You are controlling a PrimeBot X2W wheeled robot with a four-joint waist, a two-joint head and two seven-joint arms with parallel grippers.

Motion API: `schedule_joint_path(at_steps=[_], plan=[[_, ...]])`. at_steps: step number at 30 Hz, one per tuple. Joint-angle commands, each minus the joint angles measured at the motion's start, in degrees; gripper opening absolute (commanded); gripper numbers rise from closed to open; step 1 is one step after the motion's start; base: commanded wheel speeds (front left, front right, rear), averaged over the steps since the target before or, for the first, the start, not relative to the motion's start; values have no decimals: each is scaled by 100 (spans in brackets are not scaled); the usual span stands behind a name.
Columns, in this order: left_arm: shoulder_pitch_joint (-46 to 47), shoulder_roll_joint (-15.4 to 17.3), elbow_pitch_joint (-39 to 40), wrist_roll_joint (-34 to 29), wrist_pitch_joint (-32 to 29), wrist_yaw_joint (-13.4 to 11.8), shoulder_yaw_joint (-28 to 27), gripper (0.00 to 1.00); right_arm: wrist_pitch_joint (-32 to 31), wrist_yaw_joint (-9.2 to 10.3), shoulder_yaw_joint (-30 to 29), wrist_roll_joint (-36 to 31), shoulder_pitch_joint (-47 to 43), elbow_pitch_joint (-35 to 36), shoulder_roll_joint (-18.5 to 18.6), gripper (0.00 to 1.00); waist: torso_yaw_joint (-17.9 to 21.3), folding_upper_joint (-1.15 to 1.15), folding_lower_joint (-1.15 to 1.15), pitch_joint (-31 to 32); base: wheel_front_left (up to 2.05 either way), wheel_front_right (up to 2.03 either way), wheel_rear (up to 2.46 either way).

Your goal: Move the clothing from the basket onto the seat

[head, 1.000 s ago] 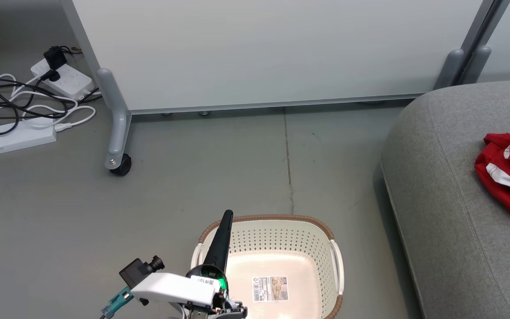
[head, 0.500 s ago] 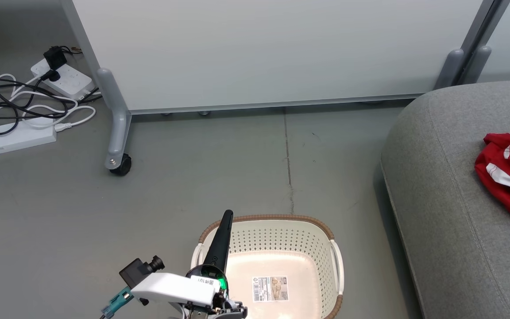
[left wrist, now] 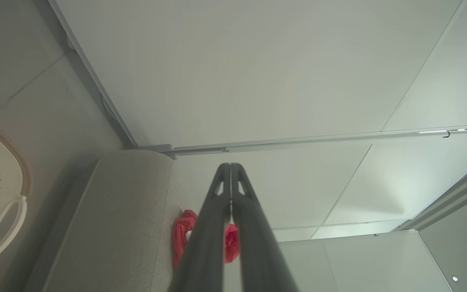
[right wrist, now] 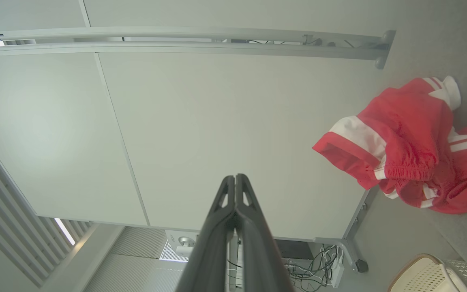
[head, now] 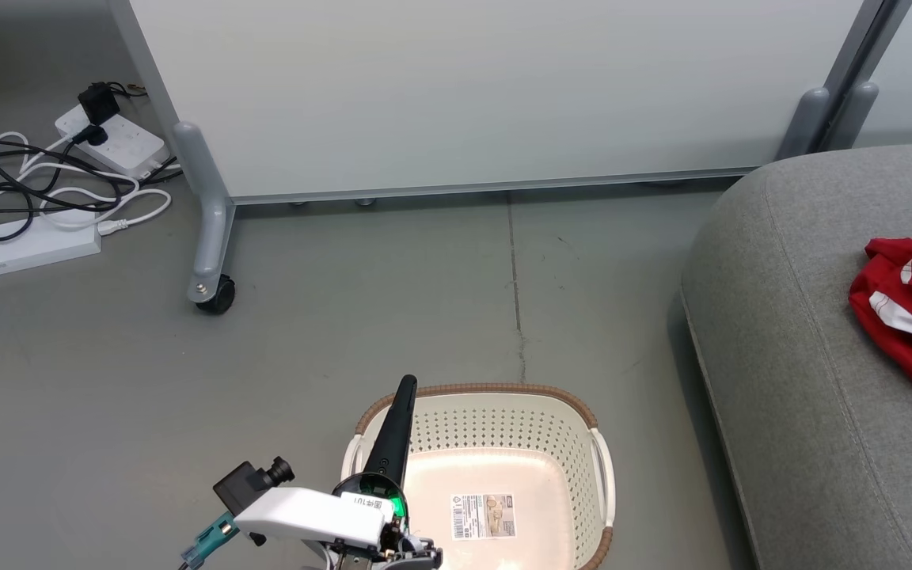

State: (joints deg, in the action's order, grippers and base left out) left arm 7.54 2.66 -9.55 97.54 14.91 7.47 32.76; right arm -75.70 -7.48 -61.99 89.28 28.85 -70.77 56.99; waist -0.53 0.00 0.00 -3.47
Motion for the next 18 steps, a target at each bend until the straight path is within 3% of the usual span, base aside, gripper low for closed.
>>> schedule_joint_path(at_steps=[1,18], plan=[[88,20,-1,49,16,26,-7,0,-14,-2,6,27,40,-8,17,0,0,0,0,0,0,0,0],[88,20,0,49,16,25,-7,0,-13,-2,7,30,39,-8,17,0,0,0,0,0,0,0,0]])
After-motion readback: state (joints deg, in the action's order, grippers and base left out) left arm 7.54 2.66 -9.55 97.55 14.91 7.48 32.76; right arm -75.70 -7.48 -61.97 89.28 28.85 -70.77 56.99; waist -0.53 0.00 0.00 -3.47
